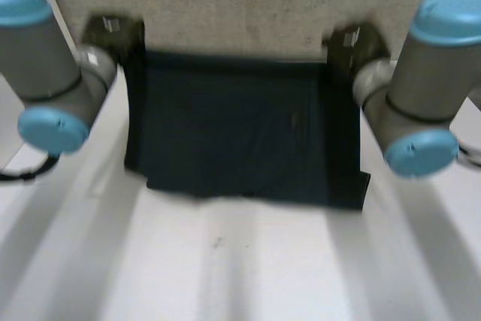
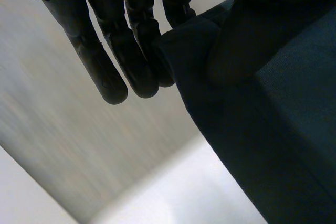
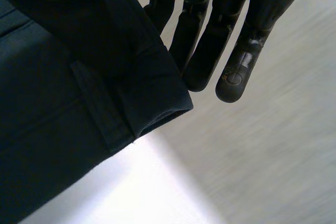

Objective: Fold the shorts.

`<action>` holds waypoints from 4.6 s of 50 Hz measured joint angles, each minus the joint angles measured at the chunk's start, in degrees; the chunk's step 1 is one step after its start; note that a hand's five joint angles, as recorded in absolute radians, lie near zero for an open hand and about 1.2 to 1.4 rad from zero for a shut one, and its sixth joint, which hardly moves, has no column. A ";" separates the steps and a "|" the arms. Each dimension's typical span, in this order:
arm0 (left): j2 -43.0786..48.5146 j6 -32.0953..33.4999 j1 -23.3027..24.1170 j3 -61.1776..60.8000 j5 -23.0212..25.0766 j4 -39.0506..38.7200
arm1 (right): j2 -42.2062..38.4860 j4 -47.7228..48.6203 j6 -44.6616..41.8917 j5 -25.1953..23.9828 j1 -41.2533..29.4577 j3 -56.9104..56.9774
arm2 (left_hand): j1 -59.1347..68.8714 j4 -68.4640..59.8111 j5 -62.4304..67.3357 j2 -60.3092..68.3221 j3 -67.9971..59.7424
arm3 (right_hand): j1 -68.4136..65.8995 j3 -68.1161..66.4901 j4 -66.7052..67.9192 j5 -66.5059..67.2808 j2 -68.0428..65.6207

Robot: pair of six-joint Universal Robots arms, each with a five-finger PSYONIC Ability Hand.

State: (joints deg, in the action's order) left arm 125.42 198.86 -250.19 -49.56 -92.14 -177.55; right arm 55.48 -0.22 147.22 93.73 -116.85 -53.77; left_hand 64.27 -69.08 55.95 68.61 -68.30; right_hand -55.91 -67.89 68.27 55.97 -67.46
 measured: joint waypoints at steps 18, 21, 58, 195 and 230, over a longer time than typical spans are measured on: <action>-13.57 -6.22 2.69 -1.07 -5.17 -23.07 | 8.13 19.33 -1.94 0.76 -1.79 5.03 | 0.00 0.00 0.00 0.01 -0.02 | 0.00 -0.29 0.01 0.60 -0.01; -13.80 -6.97 2.19 -8.14 -4.88 -22.84 | 6.73 15.13 -1.91 0.62 -2.12 2.47 | 0.00 0.00 0.00 0.02 -0.02 | 0.00 -0.29 0.01 0.60 -0.01; -30.80 8.97 2.84 -63.60 -3.11 -5.97 | 10.45 -11.04 -2.84 -4.69 -1.70 -35.44 | 0.00 0.00 0.00 0.02 -0.03 | 0.00 -0.30 0.01 0.61 -0.01; 29.30 21.07 0.61 14.53 31.29 1.15 | 18.05 -4.23 -5.72 -11.20 2.24 -54.75 | 1.66 0.53 -1.07 -0.13 0.25 | -0.52 -0.30 0.01 0.70 -0.01; 9.79 8.31 3.19 -16.15 0.18 3.00 | 18.26 -4.18 -5.71 -11.28 2.15 -55.34 | 1.66 0.31 -1.07 0.00 0.10 | -0.52 -0.30 0.01 1.02 -0.01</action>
State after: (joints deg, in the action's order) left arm 135.21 207.17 -246.99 -65.71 -91.96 -174.55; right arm 73.74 -4.41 141.51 82.45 -114.69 -109.11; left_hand 65.93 -68.78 54.89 68.62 -68.20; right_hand -56.43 -68.19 68.28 56.99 -67.47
